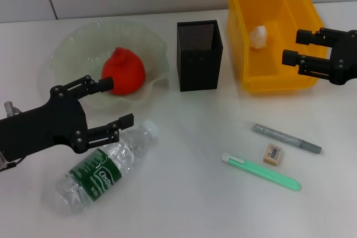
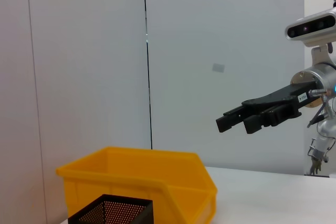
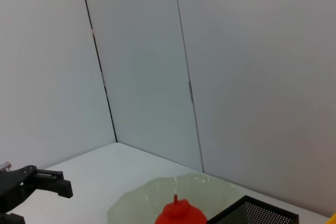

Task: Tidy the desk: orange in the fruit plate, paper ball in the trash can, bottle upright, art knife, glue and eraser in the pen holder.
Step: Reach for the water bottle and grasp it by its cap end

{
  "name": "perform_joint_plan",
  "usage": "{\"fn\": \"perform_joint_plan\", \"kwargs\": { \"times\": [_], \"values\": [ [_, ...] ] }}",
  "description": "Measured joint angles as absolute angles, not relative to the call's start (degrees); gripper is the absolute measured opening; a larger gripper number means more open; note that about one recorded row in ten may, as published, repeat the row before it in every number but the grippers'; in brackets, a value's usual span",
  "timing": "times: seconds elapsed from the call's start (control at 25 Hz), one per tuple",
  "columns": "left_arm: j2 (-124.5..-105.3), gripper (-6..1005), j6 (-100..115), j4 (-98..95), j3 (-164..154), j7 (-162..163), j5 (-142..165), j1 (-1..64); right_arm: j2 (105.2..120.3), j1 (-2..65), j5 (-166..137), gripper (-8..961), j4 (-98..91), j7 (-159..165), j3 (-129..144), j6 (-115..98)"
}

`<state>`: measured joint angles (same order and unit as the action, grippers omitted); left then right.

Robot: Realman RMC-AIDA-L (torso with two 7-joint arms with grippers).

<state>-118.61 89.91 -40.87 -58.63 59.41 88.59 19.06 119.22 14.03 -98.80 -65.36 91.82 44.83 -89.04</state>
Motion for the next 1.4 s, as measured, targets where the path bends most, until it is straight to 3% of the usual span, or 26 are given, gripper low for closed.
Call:
{"fn": "perform_joint_plan", "kwargs": {
  "times": [0.76,1.4],
  "values": [
    [-118.52,801,87.5,-42.4,-61.4,62.1,89.1,20.5,119.38,13.9,-106.8,650,-62.6,87.1,47.8,-88.7],
    [-118.55,801,74.3,-71.0,-74.3,93.2,100.0,17.2,119.35,14.5,-106.5,650,-57.4,82.9,47.0,-87.4]
  ]
}}
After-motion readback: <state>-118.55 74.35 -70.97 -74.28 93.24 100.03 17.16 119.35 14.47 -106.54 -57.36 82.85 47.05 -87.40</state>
